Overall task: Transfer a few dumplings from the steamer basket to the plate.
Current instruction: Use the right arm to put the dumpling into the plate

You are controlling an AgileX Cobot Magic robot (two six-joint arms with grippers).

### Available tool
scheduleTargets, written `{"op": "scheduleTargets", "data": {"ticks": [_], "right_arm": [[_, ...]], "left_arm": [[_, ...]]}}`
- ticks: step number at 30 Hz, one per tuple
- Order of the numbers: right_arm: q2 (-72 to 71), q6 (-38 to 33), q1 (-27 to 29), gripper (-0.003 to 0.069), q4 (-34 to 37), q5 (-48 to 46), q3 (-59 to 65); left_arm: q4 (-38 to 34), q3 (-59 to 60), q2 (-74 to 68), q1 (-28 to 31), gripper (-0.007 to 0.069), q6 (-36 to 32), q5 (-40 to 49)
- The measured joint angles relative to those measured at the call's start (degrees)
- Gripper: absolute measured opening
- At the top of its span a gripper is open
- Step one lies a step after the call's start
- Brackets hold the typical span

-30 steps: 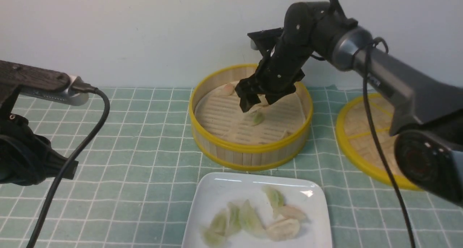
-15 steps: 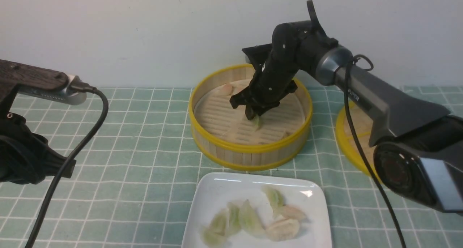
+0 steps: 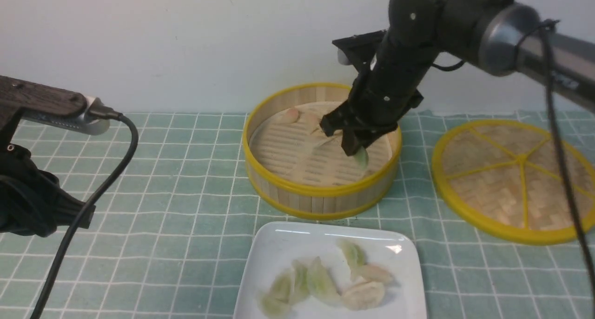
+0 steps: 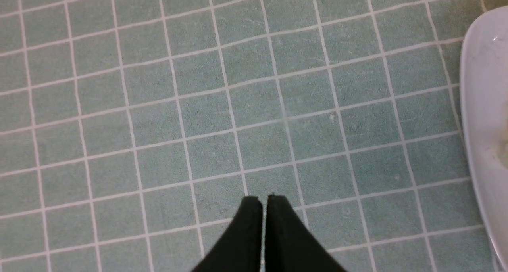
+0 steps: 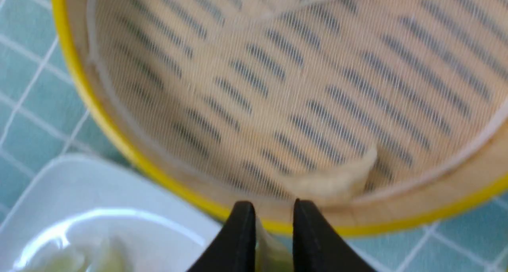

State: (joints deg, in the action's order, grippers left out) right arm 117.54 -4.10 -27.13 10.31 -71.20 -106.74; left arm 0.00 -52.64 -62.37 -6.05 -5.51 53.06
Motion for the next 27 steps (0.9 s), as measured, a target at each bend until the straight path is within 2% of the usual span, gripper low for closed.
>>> {"op": "scheduleTargets", "data": {"ticks": [3, 7, 12, 15, 17, 18, 19, 20, 22, 23, 25, 27], "right_arm": [[-10.14, -2.49, -1.65, 0.01, 1.73, 0.21, 14.19], [-14.06, -5.05, -4.57, 0.01, 6.43, 3.49, 26.27], [-11.85, -8.57, -8.25, 0.0101, 8.63, 9.87, 31.69], [-9.59, -9.21, -9.2, 0.0145, 9.86, 12.05, 31.81], [-8.84, -9.43, -9.38, 0.0219, 10.04, 12.43, 31.81], [-8.75, -9.43, -9.35, 0.0227, 10.04, 12.43, 31.81], [-8.63, -9.43, -9.35, 0.0306, 9.83, 12.43, 31.23], [-8.63, -9.43, -9.35, 0.0315, 9.83, 12.43, 31.1], [-8.63, -9.43, -9.35, 0.0425, 8.66, 11.84, 28.1], [-8.63, -9.43, -9.35, 0.0433, 8.48, 11.84, 27.78], [-8.63, -8.94, -9.29, 0.0508, 4.81, 11.9, 22.69], [-8.63, -8.44, -8.75, 0.0526, 2.12, 13.15, 19.61]], "left_arm": [[0.0, 0.0, 0.0, 0.0, -0.0006, 0.73, 0.0], [0.0, 0.0, 0.0, 0.0, -0.0006, 0.93, -0.05], [0.0, 0.0, 0.0, 0.0, -0.0006, 1.07, -0.05], [0.0, 0.0, 0.0, 0.0, -0.0006, 1.07, 0.07], [0.0, 0.0, 0.0, 0.0, -0.0006, 1.07, 0.37], [0.0, 0.0, 0.0, 0.0, -0.0006, 1.07, 0.45], [0.0, 0.0, 0.0, 0.0, -0.0006, 1.11, 0.6], [0.0, 0.0, 0.0, 0.0, -0.0006, 1.11, 0.6], [0.0, 0.0, 0.0, 0.0, -0.0006, 1.11, 0.6], [0.0, 0.0, 0.0, 0.0, -0.0006, 1.11, 0.6], [0.0, 0.0, 0.0, 0.0, -0.0006, 1.11, 0.65], [0.0, 0.0, 0.0, 0.0, -0.0006, 1.11, 0.85]]}}
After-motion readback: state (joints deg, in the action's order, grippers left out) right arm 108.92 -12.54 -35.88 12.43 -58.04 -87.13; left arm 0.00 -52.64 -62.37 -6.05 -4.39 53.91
